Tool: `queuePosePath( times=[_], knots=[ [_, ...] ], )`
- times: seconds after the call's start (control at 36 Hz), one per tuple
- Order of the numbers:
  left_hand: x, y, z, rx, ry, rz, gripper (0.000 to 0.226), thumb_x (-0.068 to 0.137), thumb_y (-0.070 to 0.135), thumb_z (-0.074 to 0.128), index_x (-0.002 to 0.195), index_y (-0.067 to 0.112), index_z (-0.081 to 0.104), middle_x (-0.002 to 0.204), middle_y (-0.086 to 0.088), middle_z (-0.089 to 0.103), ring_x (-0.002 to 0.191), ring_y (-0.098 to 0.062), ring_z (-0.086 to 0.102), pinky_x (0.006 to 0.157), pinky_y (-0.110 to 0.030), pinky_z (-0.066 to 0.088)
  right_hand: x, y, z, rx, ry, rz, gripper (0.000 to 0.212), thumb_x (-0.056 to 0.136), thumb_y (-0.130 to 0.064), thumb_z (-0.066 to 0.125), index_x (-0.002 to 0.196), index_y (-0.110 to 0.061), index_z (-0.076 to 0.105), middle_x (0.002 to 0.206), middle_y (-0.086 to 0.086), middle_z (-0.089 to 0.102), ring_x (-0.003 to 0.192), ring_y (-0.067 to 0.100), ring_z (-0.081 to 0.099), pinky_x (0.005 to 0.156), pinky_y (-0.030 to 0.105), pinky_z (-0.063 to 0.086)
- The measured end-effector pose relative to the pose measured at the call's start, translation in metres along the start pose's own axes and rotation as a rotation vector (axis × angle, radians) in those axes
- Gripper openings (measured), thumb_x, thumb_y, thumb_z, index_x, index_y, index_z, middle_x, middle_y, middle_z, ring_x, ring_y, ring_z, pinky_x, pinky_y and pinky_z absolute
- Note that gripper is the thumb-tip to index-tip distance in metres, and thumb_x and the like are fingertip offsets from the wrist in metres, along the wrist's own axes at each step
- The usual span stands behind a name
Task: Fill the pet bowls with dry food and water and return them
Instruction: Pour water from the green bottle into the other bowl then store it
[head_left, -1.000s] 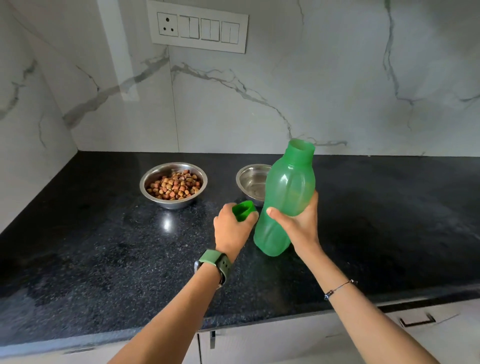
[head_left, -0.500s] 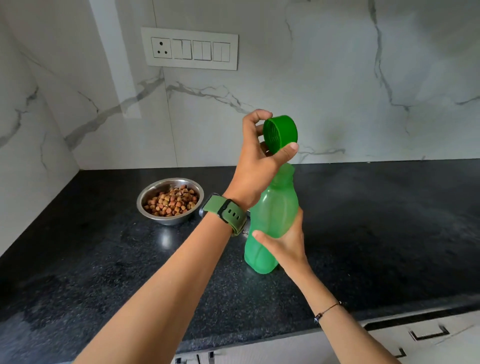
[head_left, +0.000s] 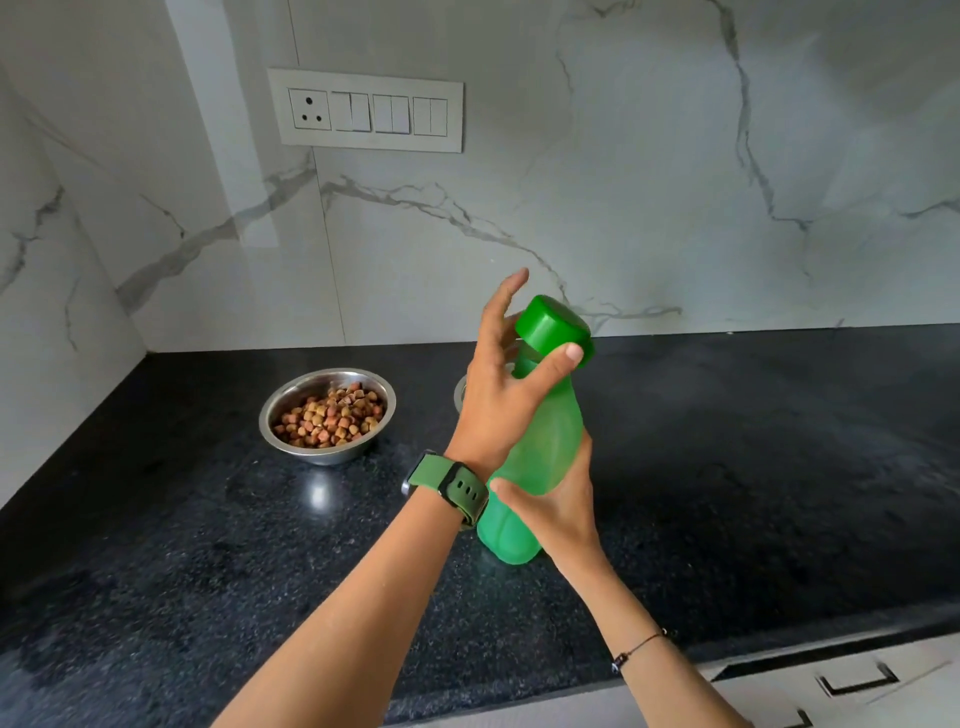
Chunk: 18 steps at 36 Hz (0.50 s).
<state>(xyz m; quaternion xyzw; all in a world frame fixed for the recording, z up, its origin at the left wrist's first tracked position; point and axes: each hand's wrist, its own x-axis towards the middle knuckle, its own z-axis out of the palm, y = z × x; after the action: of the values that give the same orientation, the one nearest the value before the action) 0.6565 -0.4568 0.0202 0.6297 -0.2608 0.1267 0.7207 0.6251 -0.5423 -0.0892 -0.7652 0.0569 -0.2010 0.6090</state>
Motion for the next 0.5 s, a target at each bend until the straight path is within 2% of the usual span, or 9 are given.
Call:
queuePosePath(
  times=[0.06, 0.08, 0.14, 0.19, 0.25, 0.36, 0.5],
  knots=[
    [-0.001, -0.002, -0.003, -0.028, -0.052, 0.008, 0.060, 0.080, 0.019, 0.069, 0.123, 0.049, 0.041, 0.117, 0.008, 0.058, 0.102, -0.008, 0.059, 0.099, -0.032, 0.048, 0.000, 0.002, 0.000, 0.006, 0.000, 0.005, 0.108, 0.045, -0.041, 0.080, 0.136, -0.012, 0.029, 0.128, 0.004, 0.054, 0.115, 0.008, 0.056, 0.097, 0.035, 0.048],
    [-0.002, -0.003, -0.004, -0.032, -0.058, 0.011, 0.056, 0.079, 0.020, 0.070, 0.121, 0.047, 0.044, 0.120, 0.007, 0.057, 0.104, -0.009, 0.058, 0.100, -0.034, 0.047, 0.000, 0.002, -0.001, 0.008, -0.003, 0.008, 0.108, 0.046, -0.041, 0.081, 0.136, -0.012, 0.029, 0.128, 0.004, 0.054, 0.116, 0.009, 0.056, 0.097, 0.037, 0.048],
    [-0.003, -0.005, -0.005, -0.032, -0.044, 0.014, 0.050, 0.074, 0.029, 0.070, 0.116, 0.044, 0.046, 0.114, 0.000, 0.059, 0.102, -0.016, 0.060, 0.098, -0.039, 0.048, 0.001, 0.003, -0.001, 0.009, -0.008, 0.011, 0.108, 0.046, -0.042, 0.081, 0.136, -0.013, 0.029, 0.129, 0.004, 0.054, 0.116, 0.009, 0.056, 0.097, 0.038, 0.049],
    [-0.004, -0.010, -0.005, -0.027, -0.021, 0.001, 0.050, 0.072, 0.028, 0.071, 0.111, 0.037, 0.041, 0.107, -0.001, 0.057, 0.098, -0.017, 0.060, 0.093, -0.038, 0.049, 0.001, 0.002, -0.001, 0.009, -0.014, 0.016, 0.109, 0.045, -0.043, 0.082, 0.136, -0.013, 0.029, 0.129, 0.003, 0.053, 0.117, 0.009, 0.055, 0.098, 0.039, 0.048],
    [-0.005, -0.014, -0.003, 0.038, -0.007, -0.001, 0.050, 0.073, 0.025, 0.072, 0.106, 0.033, 0.035, 0.108, -0.001, 0.051, 0.098, -0.014, 0.057, 0.092, -0.034, 0.048, 0.001, 0.002, -0.001, 0.016, -0.021, 0.020, 0.109, 0.046, -0.043, 0.082, 0.136, -0.013, 0.028, 0.128, 0.003, 0.053, 0.117, 0.010, 0.054, 0.098, 0.041, 0.048],
    [-0.006, -0.016, -0.001, 0.188, 0.010, 0.010, 0.051, 0.071, 0.033, 0.072, 0.103, 0.034, 0.032, 0.103, 0.012, 0.048, 0.095, -0.012, 0.057, 0.088, -0.031, 0.048, 0.002, 0.004, -0.001, 0.020, -0.023, 0.018, 0.107, 0.047, -0.039, 0.081, 0.136, -0.013, 0.027, 0.127, 0.004, 0.053, 0.116, 0.012, 0.055, 0.097, 0.042, 0.048],
    [-0.001, -0.014, 0.007, 0.417, 0.044, 0.091, 0.049, 0.074, 0.027, 0.072, 0.103, 0.023, 0.033, 0.102, 0.001, 0.048, 0.094, -0.023, 0.052, 0.082, -0.031, 0.042, 0.002, 0.005, -0.001, 0.017, -0.037, 0.007, 0.107, 0.048, -0.038, 0.079, 0.137, -0.013, 0.026, 0.126, 0.005, 0.054, 0.115, 0.013, 0.056, 0.096, 0.041, 0.050]
  ],
)
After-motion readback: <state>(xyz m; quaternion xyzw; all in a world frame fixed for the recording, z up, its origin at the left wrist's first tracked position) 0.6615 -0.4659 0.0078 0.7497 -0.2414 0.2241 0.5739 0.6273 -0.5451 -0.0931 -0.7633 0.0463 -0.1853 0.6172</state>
